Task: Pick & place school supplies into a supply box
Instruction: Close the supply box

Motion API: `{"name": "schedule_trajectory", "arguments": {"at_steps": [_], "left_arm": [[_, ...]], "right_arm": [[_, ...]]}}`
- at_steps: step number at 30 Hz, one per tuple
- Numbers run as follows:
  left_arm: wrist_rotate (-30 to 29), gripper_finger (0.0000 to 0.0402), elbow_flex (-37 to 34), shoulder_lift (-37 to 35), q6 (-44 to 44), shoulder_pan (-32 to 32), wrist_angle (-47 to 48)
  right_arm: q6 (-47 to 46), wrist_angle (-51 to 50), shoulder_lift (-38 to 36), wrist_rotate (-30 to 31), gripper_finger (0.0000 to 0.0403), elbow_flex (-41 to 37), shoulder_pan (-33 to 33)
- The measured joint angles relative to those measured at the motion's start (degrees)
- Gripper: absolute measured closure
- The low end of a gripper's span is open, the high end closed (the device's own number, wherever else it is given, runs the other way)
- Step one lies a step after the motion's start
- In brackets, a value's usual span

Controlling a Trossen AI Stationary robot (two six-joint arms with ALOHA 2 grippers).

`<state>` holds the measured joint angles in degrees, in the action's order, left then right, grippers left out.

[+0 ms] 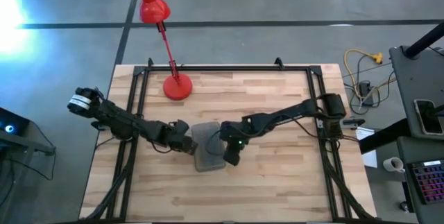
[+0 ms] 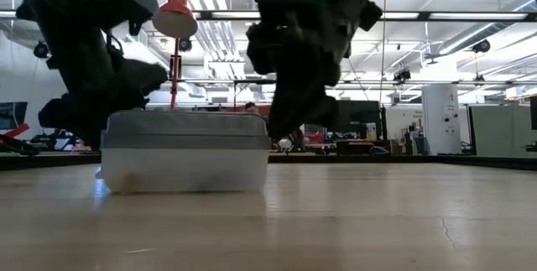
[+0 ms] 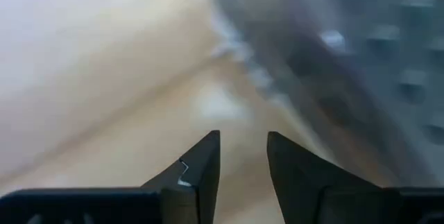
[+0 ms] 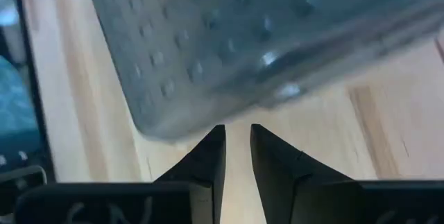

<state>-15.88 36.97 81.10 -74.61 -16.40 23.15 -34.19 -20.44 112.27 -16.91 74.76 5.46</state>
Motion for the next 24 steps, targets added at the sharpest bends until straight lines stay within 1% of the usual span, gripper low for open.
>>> {"name": "schedule_trajectory", "arguments": {"at_steps": [2,3,6,8,10,13,15,17,20,24], "left_arm": [[-0.86,0.0298,-0.09,-0.08,0.43,0.84,1.38],[-1.03,0.0298,0.47,-0.17,0.84,1.04,2.94],[-2.17,0.0298,3.59,-0.39,1.95,0.98,9.56],[-2.73,0.0298,6.68,-0.39,2.80,0.46,15.90],[-3.88,0.0298,10.73,-0.40,5.00,-0.26,18.76],[-7.58,0.0298,17.08,-0.48,9.24,-1.27,18.45],[-10.71,0.0298,20.93,0.44,11.13,-1.31,17.63],[-12.56,0.0298,23.52,1.69,13.18,-1.16,17.68],[-12.97,0.0298,25.68,4.77,14.61,-0.51,17.73],[-9.79,0.0298,25.78,9.30,14.77,-0.49,15.85]], "right_arm": [[1.17,-2.91,-0.34,0.68,0.0342,0.02,0.45],[1.18,-5.04,-0.57,2.29,0.0342,0.02,0.62],[0.95,-12.69,-1.26,11.25,0.0342,0.00,0.93],[1.08,-15.53,-1.69,15.43,0.0342,-0.03,0.89],[2.16,-14.85,-1.86,15.41,0.0342,-0.13,0.70],[4.23,-9.68,-1.54,13.47,0.0344,-0.13,0.34],[4.21,-5.63,-0.82,13.19,0.0346,-0.11,-0.11],[3.94,-2.70,-0.04,13.28,0.0349,-0.13,-0.80],[3.47,-0.33,0.89,13.65,0.0350,-0.15,-1.84],[3.38,0.57,2.67,12.70,0.0351,-0.19,-2.63]]}}
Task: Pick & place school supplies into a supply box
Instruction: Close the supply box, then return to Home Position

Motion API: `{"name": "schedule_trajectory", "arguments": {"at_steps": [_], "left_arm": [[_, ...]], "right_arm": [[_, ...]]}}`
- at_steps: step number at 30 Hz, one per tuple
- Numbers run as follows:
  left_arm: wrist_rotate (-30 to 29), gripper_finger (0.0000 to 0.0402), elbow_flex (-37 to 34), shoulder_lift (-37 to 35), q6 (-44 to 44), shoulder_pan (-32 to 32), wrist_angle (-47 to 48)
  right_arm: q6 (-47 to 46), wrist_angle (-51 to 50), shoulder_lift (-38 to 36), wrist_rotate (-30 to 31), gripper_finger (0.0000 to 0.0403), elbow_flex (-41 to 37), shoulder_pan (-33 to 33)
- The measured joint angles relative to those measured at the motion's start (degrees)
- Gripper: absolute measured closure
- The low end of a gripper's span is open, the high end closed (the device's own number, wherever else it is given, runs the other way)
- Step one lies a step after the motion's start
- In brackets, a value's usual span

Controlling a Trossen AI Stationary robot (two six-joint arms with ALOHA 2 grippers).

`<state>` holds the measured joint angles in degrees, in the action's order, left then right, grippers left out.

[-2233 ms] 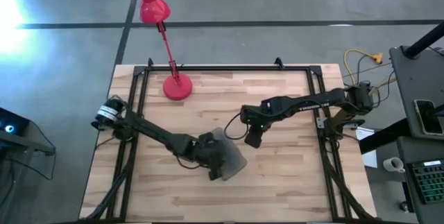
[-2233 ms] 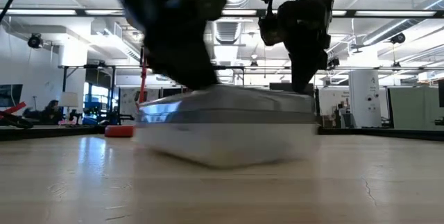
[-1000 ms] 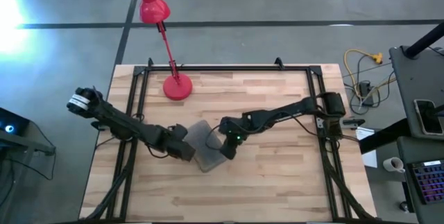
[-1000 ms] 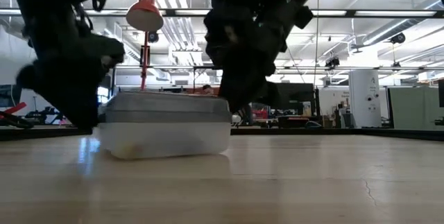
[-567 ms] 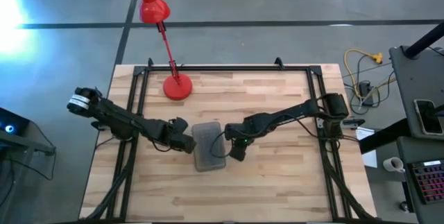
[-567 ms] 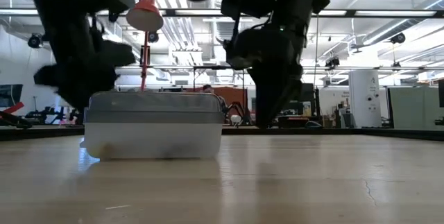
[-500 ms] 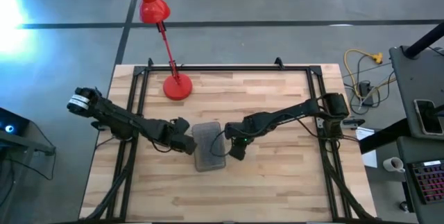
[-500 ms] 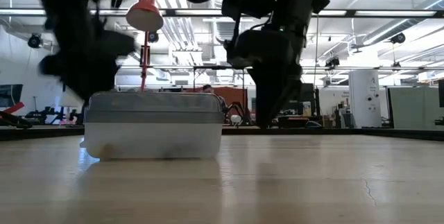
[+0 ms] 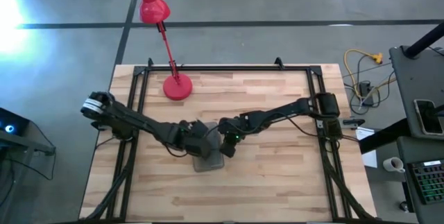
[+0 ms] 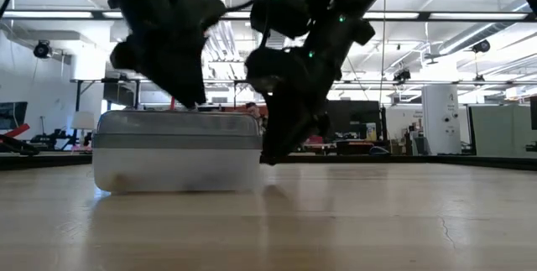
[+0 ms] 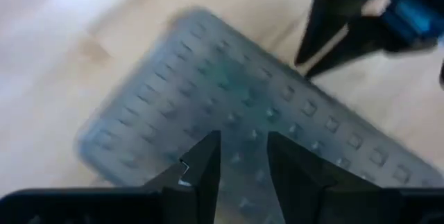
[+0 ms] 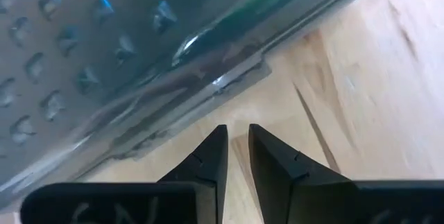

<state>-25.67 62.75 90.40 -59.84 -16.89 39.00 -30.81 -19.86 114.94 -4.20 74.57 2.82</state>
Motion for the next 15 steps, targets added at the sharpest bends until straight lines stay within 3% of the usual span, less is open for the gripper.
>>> {"name": "schedule_trajectory", "arguments": {"at_steps": [3,8,11,15], "left_arm": [[3.13,0.0297,-0.54,3.66,-0.04,-0.26,-1.64],[1.72,0.0297,-0.21,6.44,0.06,-1.22,-3.77],[1.31,0.0297,0.81,5.53,0.03,-1.58,-3.49],[-3.51,0.0297,3.98,1.21,0.38,-2.08,1.11]], "right_arm": [[-0.04,0.34,0.48,-0.68,0.0351,-0.03,-0.10],[0.70,-0.37,0.35,0.03,0.0351,-0.01,-0.10],[1.36,-5.11,-0.77,3.73,0.0351,-0.01,-0.20],[4.88,-11.64,-3.54,8.35,0.0351,-0.01,-0.30]]}}
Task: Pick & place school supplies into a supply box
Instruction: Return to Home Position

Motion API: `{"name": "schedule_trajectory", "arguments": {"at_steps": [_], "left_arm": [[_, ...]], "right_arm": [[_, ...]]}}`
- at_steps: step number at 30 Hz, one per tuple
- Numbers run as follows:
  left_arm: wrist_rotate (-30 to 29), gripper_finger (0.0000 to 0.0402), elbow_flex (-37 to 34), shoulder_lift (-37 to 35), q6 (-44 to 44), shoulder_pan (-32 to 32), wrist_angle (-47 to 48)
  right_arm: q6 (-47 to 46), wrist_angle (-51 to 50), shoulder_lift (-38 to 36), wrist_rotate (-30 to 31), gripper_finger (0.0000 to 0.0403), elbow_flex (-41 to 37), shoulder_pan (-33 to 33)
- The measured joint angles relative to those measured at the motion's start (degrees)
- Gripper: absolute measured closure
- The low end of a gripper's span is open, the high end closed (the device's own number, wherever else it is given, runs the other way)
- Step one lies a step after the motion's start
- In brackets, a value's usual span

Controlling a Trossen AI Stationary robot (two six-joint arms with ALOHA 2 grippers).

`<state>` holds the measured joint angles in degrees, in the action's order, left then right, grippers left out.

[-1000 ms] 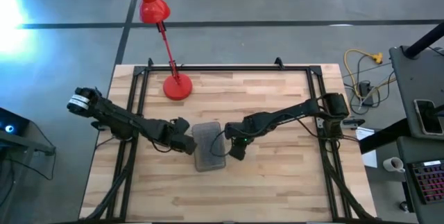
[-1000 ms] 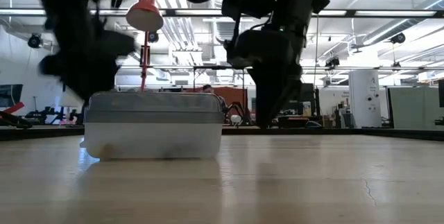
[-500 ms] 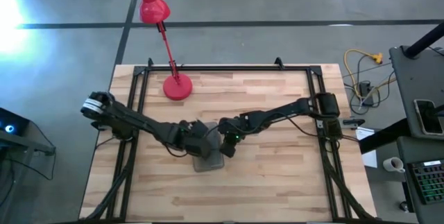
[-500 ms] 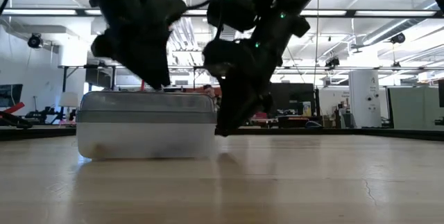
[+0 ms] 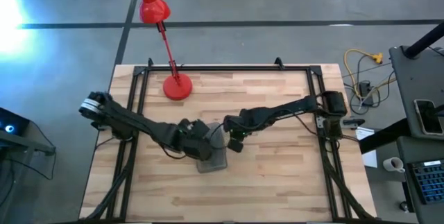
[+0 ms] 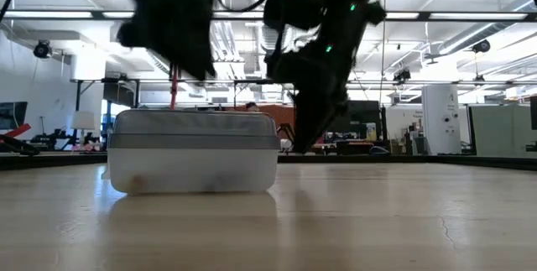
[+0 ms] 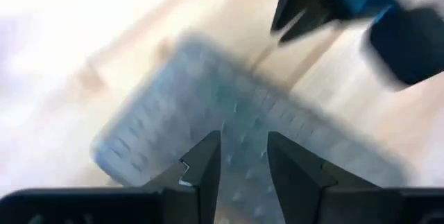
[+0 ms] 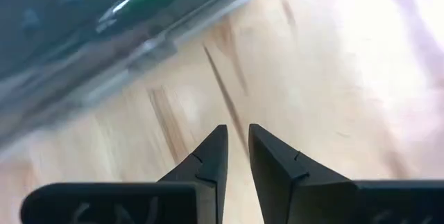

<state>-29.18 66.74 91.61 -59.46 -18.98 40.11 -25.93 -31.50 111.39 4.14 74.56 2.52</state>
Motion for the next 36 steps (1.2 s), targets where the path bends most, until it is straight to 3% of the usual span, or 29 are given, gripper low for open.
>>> {"name": "schedule_trajectory", "arguments": {"at_steps": [4,7,11,13,16,19,21,23,25,28,30,32,34,36], "left_arm": [[-2.73,0.0297,4.79,-5.40,7.75,-0.45,2.53],[-2.62,0.0297,7.71,-10.11,16.78,-1.33,1.16],[-2.29,0.0297,3.64,-17.49,23.34,-0.96,-4.83],[-2.27,0.0297,-0.72,-20.38,22.99,0.36,-7.24],[-2.34,0.0297,-5.80,-25.41,19.31,1.11,-7.33],[1.73,0.0297,-10.02,-30.36,5.33,0.70,-9.73],[1.35,0.0297,-14.27,-32.96,1.99,-0.41,-15.76],[2.41,0.0297,-18.90,-34.78,10.92,-1.51,-26.44],[6.83,0.0297,-24.08,-36.32,17.75,-1.76,-41.94],[18.36,0.0297,-33.26,-35.78,26.09,-1.58,-68.75],[19.71,0.0297,-38.47,-33.66,30.09,-1.48,-82.84],[19.78,0.0297,-41.55,-32.28,32.53,-0.15,-89.27],[21.17,0.0297,-43.02,-31.98,32.89,3.08,-89.36],[27.79,0.0297,-44.54,-33.15,30.89,7.79,-87.52]], "right_arm": [[7.72,-5.88,-5.71,1.29,0.0351,0.00,-0.30],[15.32,-14.01,-13.88,1.53,0.0351,-0.26,-0.37],[15.27,-17.37,-27.59,11.49,0.0351,-2.20,0.55],[12.13,-17.34,-34.36,16.75,0.0351,-3.44,1.20],[9.57,-17.33,-44.03,17.92,0.0351,-3.56,2.04],[1.22,-17.30,-53.03,17.00,0.0351,-3.56,2.38],[-6.84,-17.19,-58.80,15.38,0.0351,-3.61,2.36],[-7.65,-15.78,-63.84,15.28,0.0351,-4.08,2.73],[-3.60,-13.83,-67.99,13.77,0.0351,-5.55,3.29],[-1.73,-10.42,-72.04,7.05,0.0351,-11.03,3.52],[-2.04,-5.46,-73.25,2.24,0.0351,-16.77,3.50],[-2.30,1.67,-73.55,-1.69,0.0351,-22.53,3.45],[-1.17,4.30,-73.72,-3.47,0.0351,-25.77,2.37],[-0.95,1.20,-75.25,-2.36,0.0351,-26.27,0.03]]}}
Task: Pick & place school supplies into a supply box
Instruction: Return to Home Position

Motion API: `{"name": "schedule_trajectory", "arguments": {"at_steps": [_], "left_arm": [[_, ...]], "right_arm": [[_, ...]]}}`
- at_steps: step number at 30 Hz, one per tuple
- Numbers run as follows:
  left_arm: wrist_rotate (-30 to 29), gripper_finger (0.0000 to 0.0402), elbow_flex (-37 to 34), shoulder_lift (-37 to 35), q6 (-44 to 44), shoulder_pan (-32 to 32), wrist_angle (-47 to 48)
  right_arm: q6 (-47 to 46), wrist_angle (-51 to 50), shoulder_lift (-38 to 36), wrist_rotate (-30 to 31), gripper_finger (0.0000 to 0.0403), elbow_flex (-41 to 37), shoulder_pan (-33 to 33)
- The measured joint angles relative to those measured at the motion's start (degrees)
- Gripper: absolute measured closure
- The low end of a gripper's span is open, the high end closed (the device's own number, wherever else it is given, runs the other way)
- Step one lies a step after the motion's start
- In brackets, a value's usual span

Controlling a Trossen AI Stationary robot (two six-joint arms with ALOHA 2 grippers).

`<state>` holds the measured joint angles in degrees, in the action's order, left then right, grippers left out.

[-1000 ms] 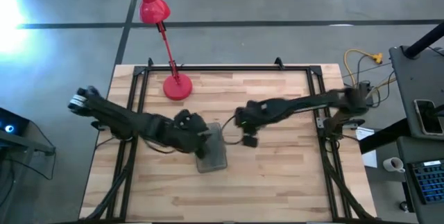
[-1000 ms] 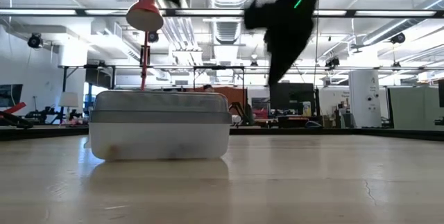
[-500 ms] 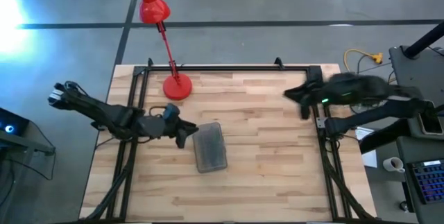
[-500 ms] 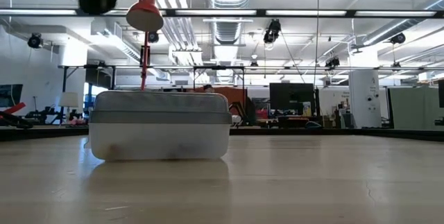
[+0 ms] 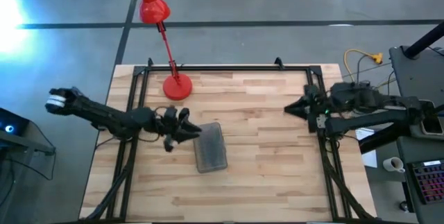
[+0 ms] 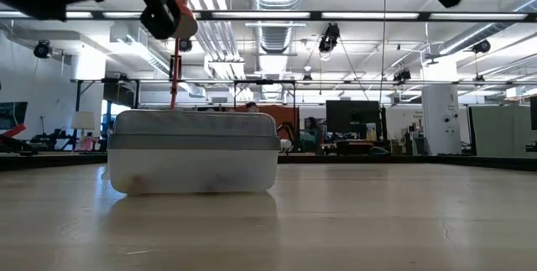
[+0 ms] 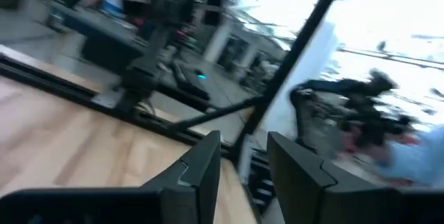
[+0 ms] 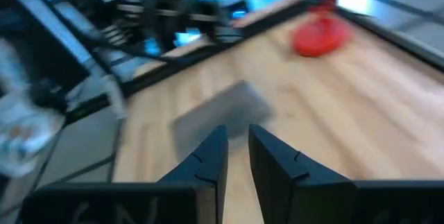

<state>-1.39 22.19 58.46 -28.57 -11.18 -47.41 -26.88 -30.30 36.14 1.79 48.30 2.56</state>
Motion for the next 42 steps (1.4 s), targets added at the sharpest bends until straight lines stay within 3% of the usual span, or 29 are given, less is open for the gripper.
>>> {"name": "schedule_trajectory", "arguments": {"at_steps": [2,4,13,20,24,28,34,42], "left_arm": [[8.27,0.0297,-1.42,-2.82,-2.44,4.80,-0.32],[12.65,0.0297,-3.38,-7.46,-4.54,8.01,-0.24],[8.78,0.0297,-10.35,-25.58,-3.91,9.29,16.99],[8.74,0.0297,-16.28,-33.58,-1.49,9.32,17.07],[7.84,0.0297,-21.30,-37.91,-2.32,9.33,14.86],[5.55,0.0297,-20.35,-40.17,-2.91,9.36,20.24],[3.75,0.0297,-20.74,-40.12,-2.17,9.38,20.56],[3.78,0.0297,-21.59,-38.30,-2.17,9.38,21.39]], "right_arm": [[-0.54,-3.97,-3.32,1.10,0.0351,-0.09,-2.01],[0.58,-5.51,-7.84,1.11,0.0351,-0.18,-2.97],[-0.96,-1.73,-25.27,0.38,0.0351,-13.11,-2.94],[1.85,2.63,-36.19,0.77,0.0351,-22.38,-2.96],[1.64,5.94,-35.28,1.28,0.0351,-25.52,-2.97],[1.81,16.47,-34.40,1.09,0.0351,-30.67,-3.00],[1.85,30.35,-36.05,1.14,0.0351,-39.62,-2.95],[-1.84,34.61,-36.14,1.25,0.0351,-44.38,-3.00]]}}
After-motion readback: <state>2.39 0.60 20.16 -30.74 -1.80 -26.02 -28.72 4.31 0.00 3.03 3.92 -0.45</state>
